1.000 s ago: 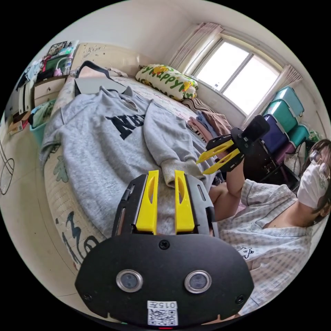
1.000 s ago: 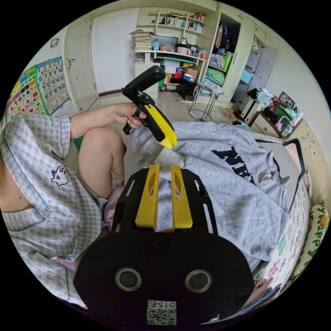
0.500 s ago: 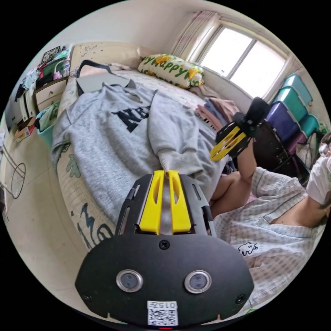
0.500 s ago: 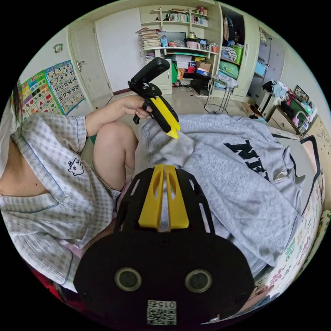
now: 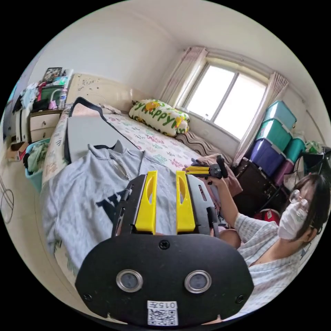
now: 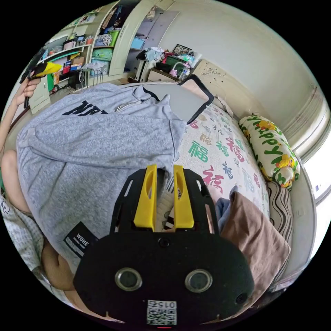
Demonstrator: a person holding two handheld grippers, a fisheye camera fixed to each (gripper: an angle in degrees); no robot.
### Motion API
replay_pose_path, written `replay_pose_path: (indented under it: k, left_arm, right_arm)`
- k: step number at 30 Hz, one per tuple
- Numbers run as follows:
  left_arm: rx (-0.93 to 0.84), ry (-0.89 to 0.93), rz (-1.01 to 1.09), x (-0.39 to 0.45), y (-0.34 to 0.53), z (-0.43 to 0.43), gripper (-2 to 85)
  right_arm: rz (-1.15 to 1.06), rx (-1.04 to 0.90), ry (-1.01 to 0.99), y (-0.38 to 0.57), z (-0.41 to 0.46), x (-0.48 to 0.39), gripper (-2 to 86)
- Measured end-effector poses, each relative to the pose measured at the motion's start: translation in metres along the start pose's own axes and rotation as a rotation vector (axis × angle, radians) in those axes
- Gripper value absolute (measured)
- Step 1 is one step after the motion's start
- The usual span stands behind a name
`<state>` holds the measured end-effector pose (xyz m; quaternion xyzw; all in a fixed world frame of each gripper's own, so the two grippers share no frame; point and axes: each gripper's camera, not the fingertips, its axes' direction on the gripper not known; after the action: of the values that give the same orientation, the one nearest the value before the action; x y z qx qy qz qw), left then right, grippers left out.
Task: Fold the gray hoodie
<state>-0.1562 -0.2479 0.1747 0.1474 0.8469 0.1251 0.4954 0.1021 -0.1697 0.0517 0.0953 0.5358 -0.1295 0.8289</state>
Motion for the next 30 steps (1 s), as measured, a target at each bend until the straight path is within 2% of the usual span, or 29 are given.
replay_pose_path:
  k: [4,9,15,19,23,27,30]
  left_arm:
    - [-0.180,-0.015,-0.030,-0.016,-0.072,0.140,8.1]
    - [-0.247,-0.111,-0.134,-0.045,-0.125,0.264,11.5]
    - [-0.406,-0.129,-0.179,-0.055,-0.164,0.371,10.1]
    - [-0.371,-0.200,-0.080,-0.026,-0.189,0.387,3.7]
    - [-0.316,-0.216,-0.038,-0.003,-0.204,0.399,2.9]
    - [-0.409,-0.285,-0.043,0.008,-0.203,0.432,3.6]
    - [-0.330,-0.295,0.079,0.036,-0.198,0.390,5.3]
  right_arm:
    - [-0.099,-0.108,0.023,-0.009,0.043,0.002,10.9]
    - [0.016,0.058,-0.096,0.025,0.063,0.019,8.0]
    - [0.038,0.040,-0.050,0.042,0.069,0.035,4.1]
    - [0.083,0.044,-0.031,0.056,0.066,0.052,2.5]
    - [0.101,0.016,0.027,0.068,0.070,0.063,1.8]
    - [0.095,-0.075,0.032,0.076,0.094,0.072,3.2]
    - [0.125,-0.030,-0.013,0.089,0.089,0.087,3.8]
